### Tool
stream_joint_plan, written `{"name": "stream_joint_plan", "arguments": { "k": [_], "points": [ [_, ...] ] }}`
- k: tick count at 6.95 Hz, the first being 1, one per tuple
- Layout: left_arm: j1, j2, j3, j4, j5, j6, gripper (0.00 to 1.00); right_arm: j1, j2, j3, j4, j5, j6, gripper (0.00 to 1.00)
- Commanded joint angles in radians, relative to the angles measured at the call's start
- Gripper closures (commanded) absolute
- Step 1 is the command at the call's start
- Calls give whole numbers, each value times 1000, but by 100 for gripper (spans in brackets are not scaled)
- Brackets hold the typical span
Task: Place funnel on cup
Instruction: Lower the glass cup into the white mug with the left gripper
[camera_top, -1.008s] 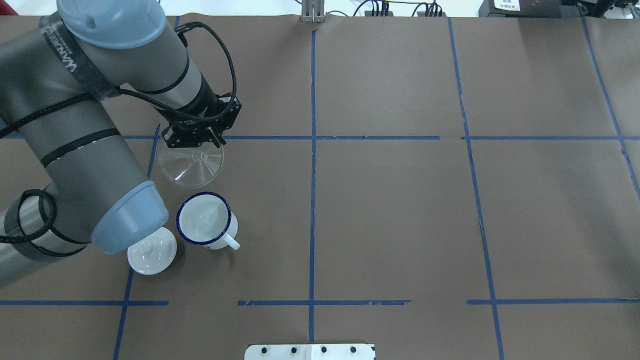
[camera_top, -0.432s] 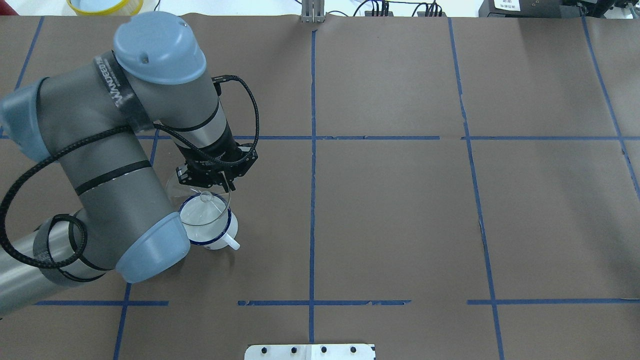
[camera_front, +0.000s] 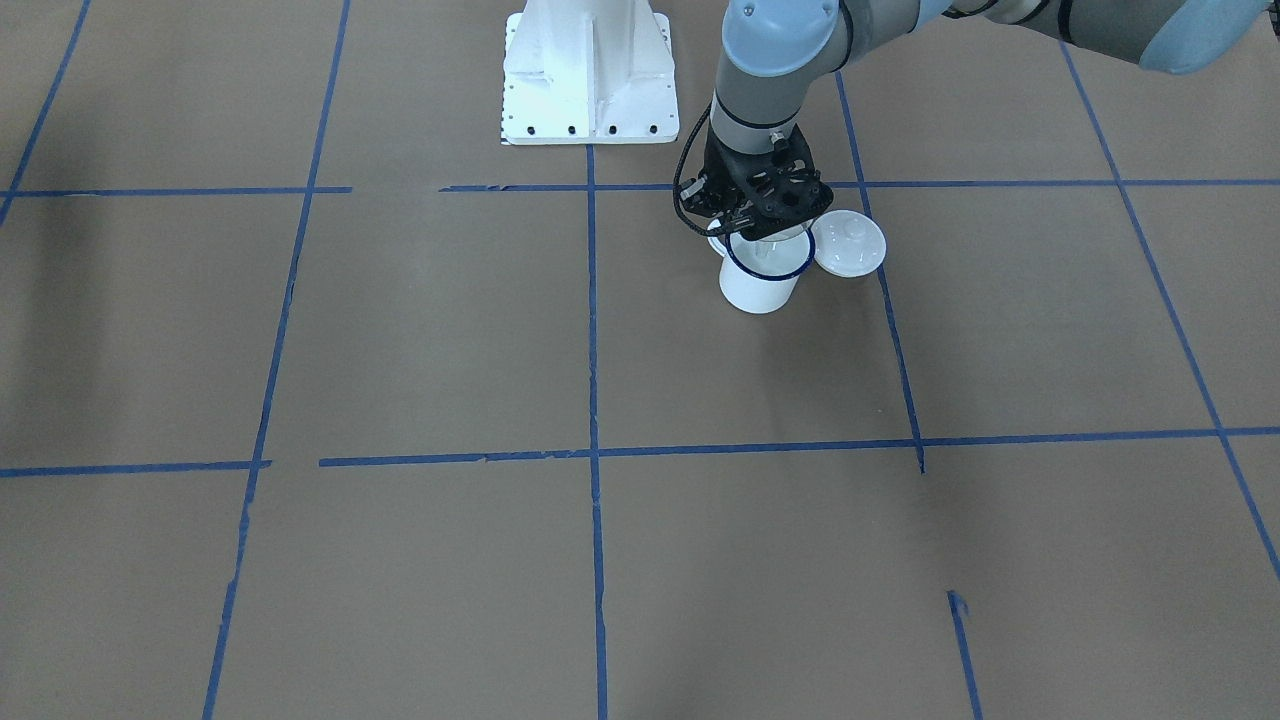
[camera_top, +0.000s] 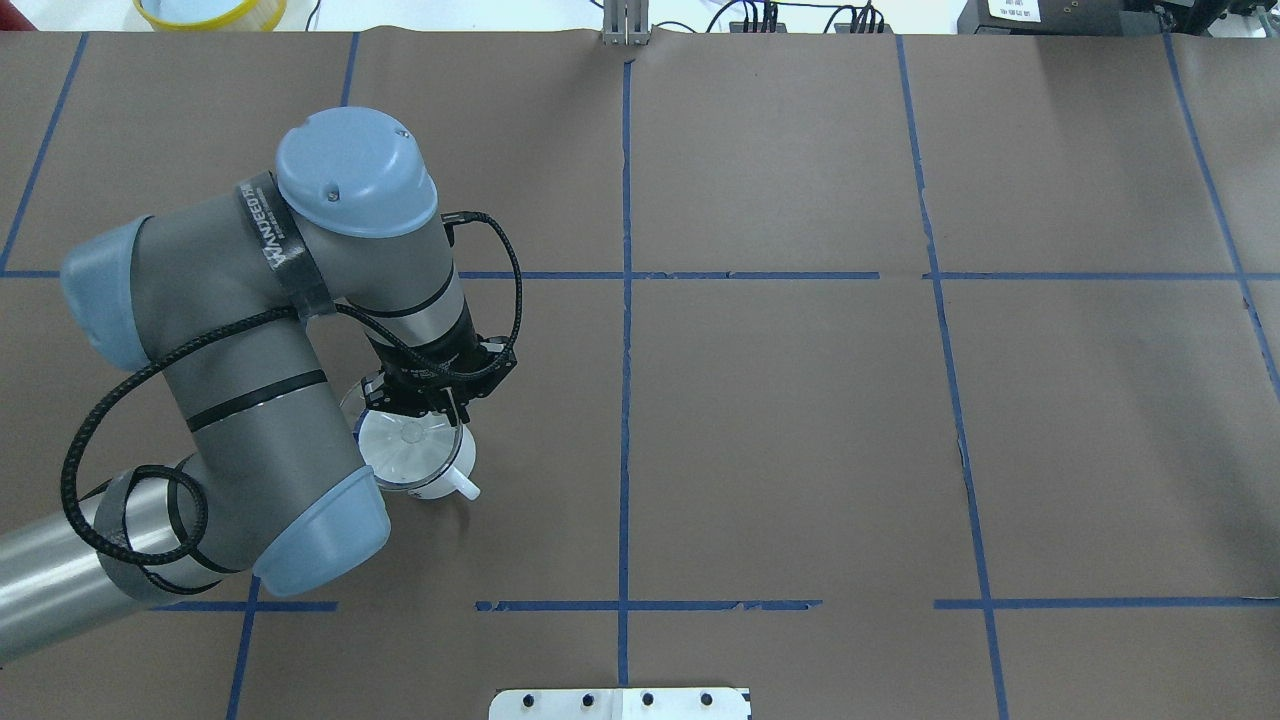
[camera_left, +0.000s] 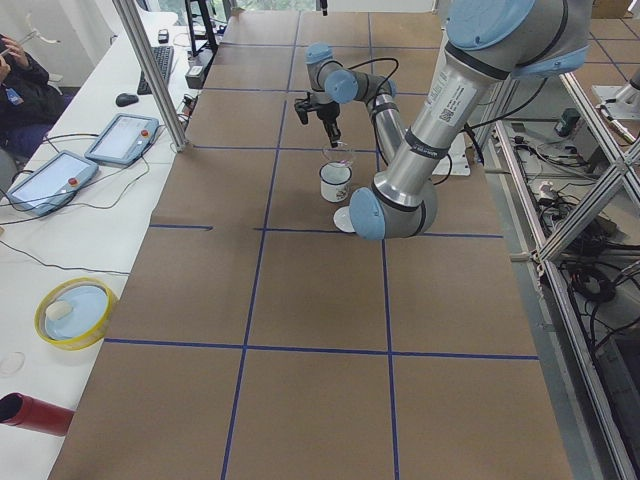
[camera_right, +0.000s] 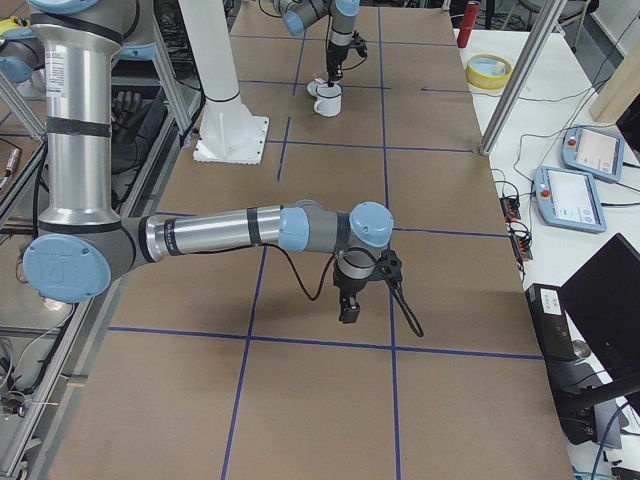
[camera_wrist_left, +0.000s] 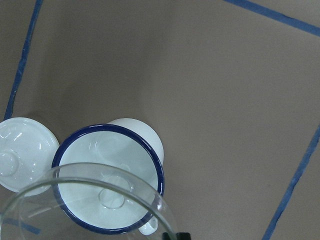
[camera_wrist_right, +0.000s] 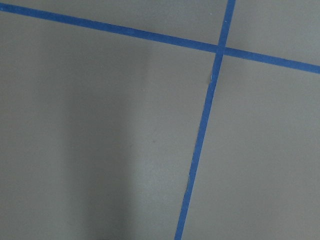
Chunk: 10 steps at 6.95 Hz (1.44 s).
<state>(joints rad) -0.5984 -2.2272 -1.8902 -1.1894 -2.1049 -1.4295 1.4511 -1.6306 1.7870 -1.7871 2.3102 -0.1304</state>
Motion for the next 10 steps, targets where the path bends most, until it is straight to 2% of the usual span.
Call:
{"name": "stream_joint_plan", "arguments": {
  "k": [1,3,4,5,7,8,9,10],
  "points": [
    [18,6,67,-68,0,-3,100,0,0,-1,0,0,0,0],
    [20,11,72,-73,-1,0,100,0,0,0,0,0,0,0],
    [20,14,72,-73,0,0,90,0,0,0,0,0,0,0],
    [20,12,72,-73,-1,0,67,0,0,0,0,0,0,0],
    [19,15,71,-73,0,-2,5,0,0,-1,0,0,0,0],
    [17,20,60,-73,0,-2,0,0,0,0,0,0,0,0],
    [-9,26,33,-73,0,4,0,0,0,0,0,0,0,0],
    [-56,64,-59,-76,0,99,0,0,0,0,0,0,0,0]
  ]
}}
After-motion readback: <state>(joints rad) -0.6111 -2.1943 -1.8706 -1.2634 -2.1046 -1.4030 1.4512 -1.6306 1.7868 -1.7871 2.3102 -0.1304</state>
